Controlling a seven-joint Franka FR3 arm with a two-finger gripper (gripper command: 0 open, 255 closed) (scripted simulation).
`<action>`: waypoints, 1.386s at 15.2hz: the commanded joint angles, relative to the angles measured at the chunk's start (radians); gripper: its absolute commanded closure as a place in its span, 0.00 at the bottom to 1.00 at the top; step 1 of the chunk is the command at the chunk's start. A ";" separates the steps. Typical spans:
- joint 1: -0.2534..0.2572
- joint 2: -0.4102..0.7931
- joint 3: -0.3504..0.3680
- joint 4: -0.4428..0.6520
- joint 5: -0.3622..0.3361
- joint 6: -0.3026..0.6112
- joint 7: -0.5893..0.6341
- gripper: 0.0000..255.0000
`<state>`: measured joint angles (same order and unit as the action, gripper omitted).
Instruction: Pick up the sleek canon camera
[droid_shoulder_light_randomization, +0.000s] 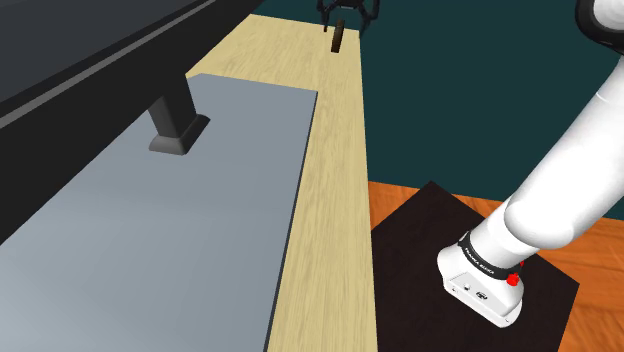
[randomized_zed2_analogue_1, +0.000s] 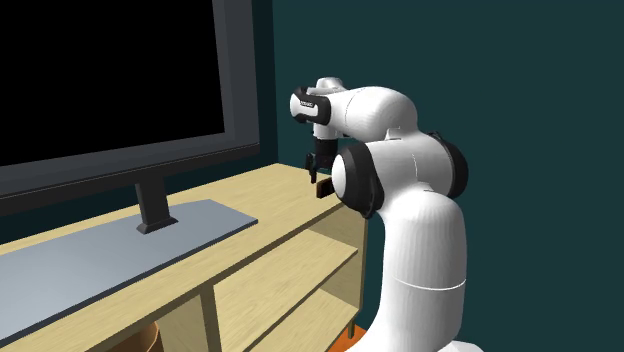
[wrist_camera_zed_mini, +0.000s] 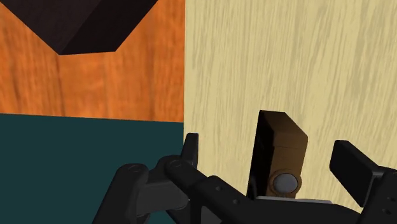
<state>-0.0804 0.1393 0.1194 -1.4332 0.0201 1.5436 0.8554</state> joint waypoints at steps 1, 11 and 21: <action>0.000 -0.010 0.000 -0.040 0.001 0.030 0.000 0.00; -0.001 -0.015 -0.001 -0.067 0.002 0.052 -0.002 1.00; 0.002 0.014 0.001 0.066 -0.002 -0.052 0.004 1.00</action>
<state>-0.0801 0.1498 0.1194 -1.3841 0.0188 1.5059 0.8572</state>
